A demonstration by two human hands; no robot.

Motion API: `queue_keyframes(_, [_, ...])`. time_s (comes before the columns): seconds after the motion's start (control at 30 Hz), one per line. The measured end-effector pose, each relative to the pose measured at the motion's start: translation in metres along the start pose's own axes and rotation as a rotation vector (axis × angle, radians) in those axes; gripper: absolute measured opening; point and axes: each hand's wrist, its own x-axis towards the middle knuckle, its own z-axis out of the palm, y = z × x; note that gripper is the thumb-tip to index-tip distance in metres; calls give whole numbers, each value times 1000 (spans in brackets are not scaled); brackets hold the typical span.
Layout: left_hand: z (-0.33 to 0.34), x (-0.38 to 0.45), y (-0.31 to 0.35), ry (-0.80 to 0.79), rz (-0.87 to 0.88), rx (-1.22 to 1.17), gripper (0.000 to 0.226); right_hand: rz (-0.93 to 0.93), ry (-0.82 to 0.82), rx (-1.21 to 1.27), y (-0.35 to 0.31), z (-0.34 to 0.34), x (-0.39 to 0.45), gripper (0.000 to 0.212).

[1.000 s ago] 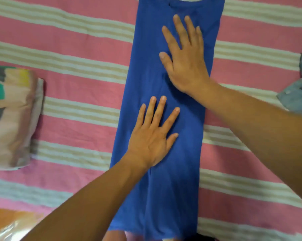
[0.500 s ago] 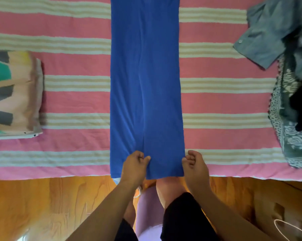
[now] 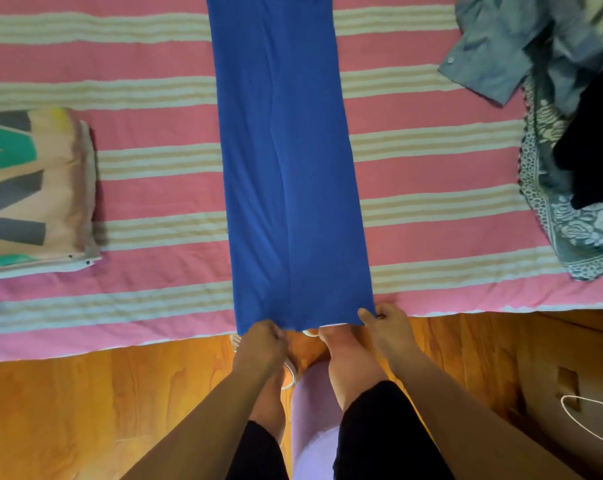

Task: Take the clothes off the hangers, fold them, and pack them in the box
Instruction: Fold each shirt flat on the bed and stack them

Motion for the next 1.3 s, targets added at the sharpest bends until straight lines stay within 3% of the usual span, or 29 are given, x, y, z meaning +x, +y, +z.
queue_keyframes(0.13, [-23, -5, -34, 364, -3, -273, 24, 7, 14, 84, -1, 1, -2, 27])
queue_keyframes(0.3, [-44, 8, -21, 161, -68, -533, 34, 75, -55, 277, 1, 4, -6, 17])
queue_keyframes(0.53, [-60, -32, -11, -15, -138, -919, 19, 128, -116, 466, -35, -10, -46, 16])
queue_keyframes(0.63, [-102, -42, 32, 11, -31, -1026, 7, 41, -154, 557, -86, -31, -64, 18])
queue_keyframes(0.73, [-157, -34, 84, 69, 139, -1154, 31, -4, -199, 764, -152, -57, -54, 19])
queue_keyframes(0.83, [-199, -22, 119, 147, 255, -1268, 33, -74, -160, 856, -204, -75, -29, 23])
queue_keyframes(0.9, [-203, -7, 116, 260, 244, -1205, 28, -149, -77, 685, -210, -74, -8, 19])
queue_keyframes(0.97, [-190, 14, 99, 340, 151, -998, 30, -185, -35, 495, -198, -69, 17, 13])
queue_keyframes(1.1, [-148, 44, 72, 309, 108, -614, 24, -206, 2, 247, -169, -51, 50, 5])
queue_keyframes(1.3, [-134, 64, 81, 370, 118, -617, 17, -219, 83, 170, -160, -26, 59, 12])
